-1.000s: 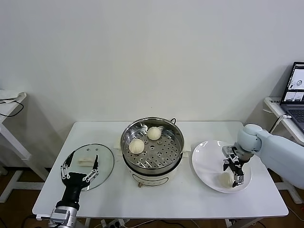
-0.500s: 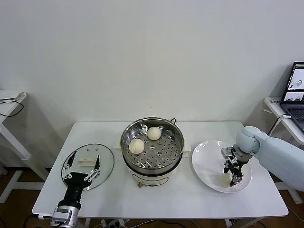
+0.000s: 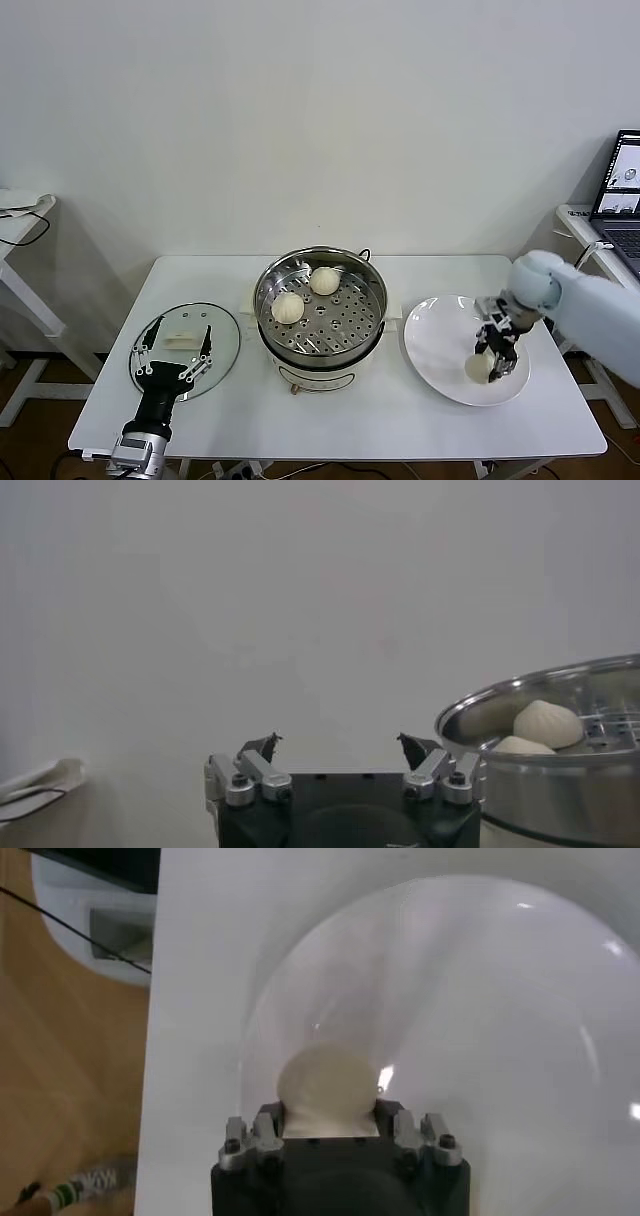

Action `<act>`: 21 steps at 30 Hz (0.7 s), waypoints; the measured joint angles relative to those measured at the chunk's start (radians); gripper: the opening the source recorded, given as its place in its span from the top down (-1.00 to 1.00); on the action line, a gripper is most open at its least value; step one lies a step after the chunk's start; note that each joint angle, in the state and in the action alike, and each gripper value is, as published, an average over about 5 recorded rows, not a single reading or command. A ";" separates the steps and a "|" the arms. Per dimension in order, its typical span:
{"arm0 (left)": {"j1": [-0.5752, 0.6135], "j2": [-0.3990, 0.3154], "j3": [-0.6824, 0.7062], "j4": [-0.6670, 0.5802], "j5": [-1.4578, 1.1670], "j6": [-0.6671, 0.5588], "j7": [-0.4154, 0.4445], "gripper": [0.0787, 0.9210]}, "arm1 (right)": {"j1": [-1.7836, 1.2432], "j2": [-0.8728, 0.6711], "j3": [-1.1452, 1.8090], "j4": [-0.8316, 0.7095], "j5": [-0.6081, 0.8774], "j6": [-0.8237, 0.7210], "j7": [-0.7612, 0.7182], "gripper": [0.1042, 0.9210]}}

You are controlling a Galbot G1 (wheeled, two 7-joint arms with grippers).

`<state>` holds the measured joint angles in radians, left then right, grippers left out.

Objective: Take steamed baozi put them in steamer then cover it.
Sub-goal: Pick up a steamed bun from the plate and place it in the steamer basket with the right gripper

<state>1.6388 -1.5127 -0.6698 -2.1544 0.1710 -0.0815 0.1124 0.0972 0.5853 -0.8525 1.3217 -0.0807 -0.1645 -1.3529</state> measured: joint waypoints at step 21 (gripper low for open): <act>0.006 0.008 -0.004 -0.005 0.009 0.005 0.001 -0.77 | 0.542 0.226 -0.272 0.077 0.089 0.326 0.081 -0.26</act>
<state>1.6449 -1.5047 -0.6734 -2.1595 0.1801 -0.0768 0.1132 0.6391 0.8115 -1.1246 1.3986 0.0081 0.1615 -1.2720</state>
